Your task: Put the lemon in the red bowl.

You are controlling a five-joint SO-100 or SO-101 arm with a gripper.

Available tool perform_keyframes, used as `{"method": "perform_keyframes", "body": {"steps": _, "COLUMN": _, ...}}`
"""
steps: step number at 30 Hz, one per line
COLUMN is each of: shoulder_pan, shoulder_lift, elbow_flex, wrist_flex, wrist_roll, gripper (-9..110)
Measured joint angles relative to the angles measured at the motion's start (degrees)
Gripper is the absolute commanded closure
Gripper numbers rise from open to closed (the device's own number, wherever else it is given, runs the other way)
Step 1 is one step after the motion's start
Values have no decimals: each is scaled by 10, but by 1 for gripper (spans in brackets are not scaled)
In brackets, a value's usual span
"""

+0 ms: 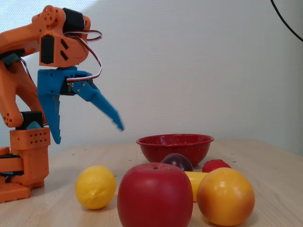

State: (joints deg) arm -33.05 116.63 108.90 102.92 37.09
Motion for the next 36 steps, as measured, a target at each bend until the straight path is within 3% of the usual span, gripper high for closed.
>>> {"method": "perform_keyframes", "body": {"steps": 19, "shoulder_pan": -62, "shoulder_lift": -41, "elbow_flex": 62, "wrist_flex": -66, "wrist_roll": 19, "gripper": 28}}
{"method": "perform_keyframes", "body": {"steps": 36, "shoulder_pan": -61, "shoulder_lift": -93, "elbow_flex": 116, "wrist_flex": -143, "wrist_roll": 18, "gripper": 28}}
